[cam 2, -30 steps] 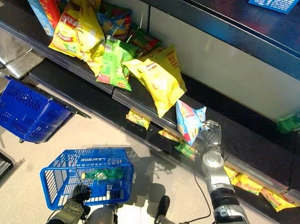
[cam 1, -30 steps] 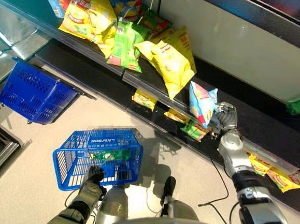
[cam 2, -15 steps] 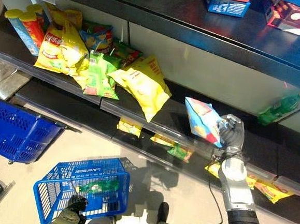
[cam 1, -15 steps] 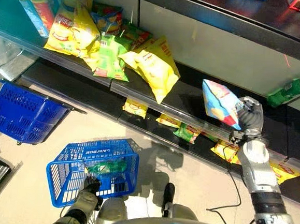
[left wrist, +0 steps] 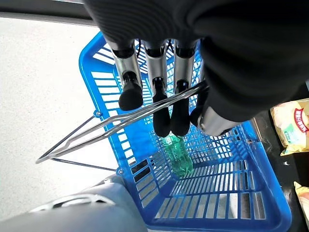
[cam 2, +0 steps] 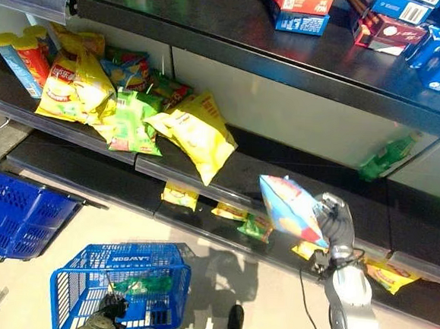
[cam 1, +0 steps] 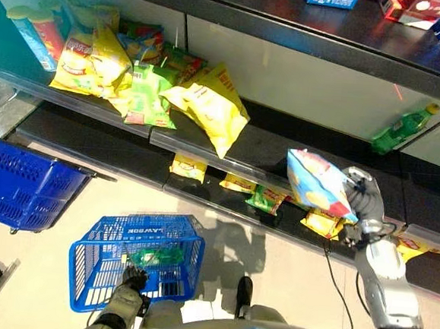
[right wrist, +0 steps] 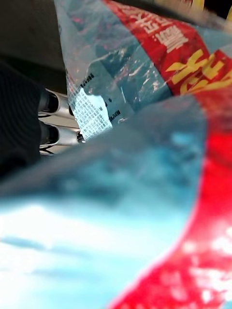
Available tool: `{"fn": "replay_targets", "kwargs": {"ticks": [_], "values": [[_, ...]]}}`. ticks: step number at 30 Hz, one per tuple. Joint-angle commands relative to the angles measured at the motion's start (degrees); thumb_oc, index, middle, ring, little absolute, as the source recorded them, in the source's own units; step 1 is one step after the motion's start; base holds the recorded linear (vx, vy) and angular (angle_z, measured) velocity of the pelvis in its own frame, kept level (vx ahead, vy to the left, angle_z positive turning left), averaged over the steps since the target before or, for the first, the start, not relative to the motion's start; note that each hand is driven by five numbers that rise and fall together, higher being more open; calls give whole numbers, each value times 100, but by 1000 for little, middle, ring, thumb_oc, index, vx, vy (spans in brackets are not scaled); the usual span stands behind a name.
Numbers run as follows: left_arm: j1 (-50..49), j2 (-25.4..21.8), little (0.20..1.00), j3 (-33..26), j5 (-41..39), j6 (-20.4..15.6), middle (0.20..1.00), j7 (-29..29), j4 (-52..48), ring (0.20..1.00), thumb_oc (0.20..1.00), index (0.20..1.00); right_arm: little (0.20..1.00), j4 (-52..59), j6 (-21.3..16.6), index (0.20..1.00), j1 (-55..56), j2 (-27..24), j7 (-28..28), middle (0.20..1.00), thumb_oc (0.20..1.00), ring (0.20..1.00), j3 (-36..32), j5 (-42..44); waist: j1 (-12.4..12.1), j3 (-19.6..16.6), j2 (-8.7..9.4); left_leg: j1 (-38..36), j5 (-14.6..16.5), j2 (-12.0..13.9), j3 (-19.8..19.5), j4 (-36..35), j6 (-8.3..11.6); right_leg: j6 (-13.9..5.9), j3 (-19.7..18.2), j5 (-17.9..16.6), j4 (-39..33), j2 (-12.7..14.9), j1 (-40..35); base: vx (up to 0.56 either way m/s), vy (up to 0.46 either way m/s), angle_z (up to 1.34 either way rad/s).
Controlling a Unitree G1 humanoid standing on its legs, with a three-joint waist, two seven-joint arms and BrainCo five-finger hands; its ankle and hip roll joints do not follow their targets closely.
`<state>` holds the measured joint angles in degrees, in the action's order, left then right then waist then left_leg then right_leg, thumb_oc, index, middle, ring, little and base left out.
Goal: Pick up the snacks into the basket
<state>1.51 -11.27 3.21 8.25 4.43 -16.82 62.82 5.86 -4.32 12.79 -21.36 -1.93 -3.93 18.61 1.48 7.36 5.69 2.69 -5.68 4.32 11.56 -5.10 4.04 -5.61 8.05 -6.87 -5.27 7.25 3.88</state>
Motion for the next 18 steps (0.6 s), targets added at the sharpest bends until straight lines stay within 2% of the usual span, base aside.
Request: {"fn": "replay_targets", "kwargs": {"ticks": [1, 8, 9, 13, 16, 18], "values": [[78, -142, 200, -199, 89, -29, 200, -47, 294, 200, 200, 200, 200, 364, -196, 200, 65, -138, 588, 200, 200, 200, 160, -206, -36, 131, 53, -111, 473, -6, -101, 10, -15, -584, 107, -26, 27, 288, -13, -4, -15, -5], [199, -178, 200, -411, -697, -260, 200, -175, -500, 200, 200, 200, 200, -697, 6, 200, 400, -241, 873, 200, 200, 200, 872, -1297, 37, 210, 67, -69, 424, 36, -89, 10, 28, -560, 105, -6, 27, 241, 26, -7, -13, -6], [290, -185, 200, -381, -938, -329, 200, -218, -723, 200, 200, 200, 200, -1167, 62, 200, 344, -273, 764, 200, 200, 200, 1042, -1663, 43, 239, 66, -56, 410, 44, -91, 10, 34, -557, 106, -5, 27, 236, 32, 0, 0, 0], [443, -185, 200, -210, -1261, -473, 200, -309, -1422, 200, 200, 200, 200, -2251, 200, 200, 53, -124, 553, 200, 200, 200, 1370, -2153, 49, 308, 76, -44, 396, 63, -128, 10, 37, -546, 107, 8, 27, 226, 35, 0, 0, 0], [515, -189, 200, -35, -1359, -530, 200, -310, -1789, 200, 200, 200, 200, -2674, 296, 200, -165, -37, 407, 200, 200, 200, 1476, -2265, 45, 363, 82, -8, 377, 74, -144, 10, 37, -539, 111, 8, 27, 217, 58, -31, -17, 0], [709, -141, 200, 326, -1513, -617, 200, -187, -2241, 200, 200, 200, 200, -3423, 396, 200, -750, 72, 95, 200, 200, 200, 1821, -2778, 15, 516, 65, 80, 334, 74, -177, 10, 30, -522, 91, -25, 30, 209, 153, -79, -24, -1]]}}
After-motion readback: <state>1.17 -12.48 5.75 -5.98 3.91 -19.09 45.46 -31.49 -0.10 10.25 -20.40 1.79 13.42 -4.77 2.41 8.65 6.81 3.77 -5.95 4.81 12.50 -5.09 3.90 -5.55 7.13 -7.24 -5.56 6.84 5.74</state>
